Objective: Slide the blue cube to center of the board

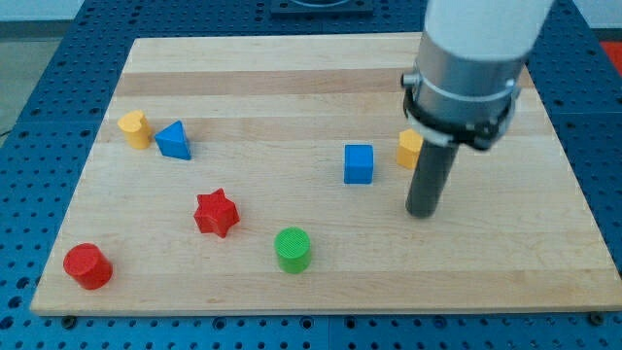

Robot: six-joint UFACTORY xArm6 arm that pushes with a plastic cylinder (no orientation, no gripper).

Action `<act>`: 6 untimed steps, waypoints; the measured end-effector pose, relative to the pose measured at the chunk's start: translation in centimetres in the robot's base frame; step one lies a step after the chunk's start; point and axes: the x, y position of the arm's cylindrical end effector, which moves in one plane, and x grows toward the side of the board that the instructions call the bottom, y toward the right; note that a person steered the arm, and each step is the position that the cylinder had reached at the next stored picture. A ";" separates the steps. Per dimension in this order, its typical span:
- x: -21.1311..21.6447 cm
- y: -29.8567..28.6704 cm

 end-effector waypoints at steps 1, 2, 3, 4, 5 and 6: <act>-1.9 -1.1; -3.2 -3.8; -3.3 -5.9; -3.3 -8.1; -3.3 -10.4; -3.3 -12.3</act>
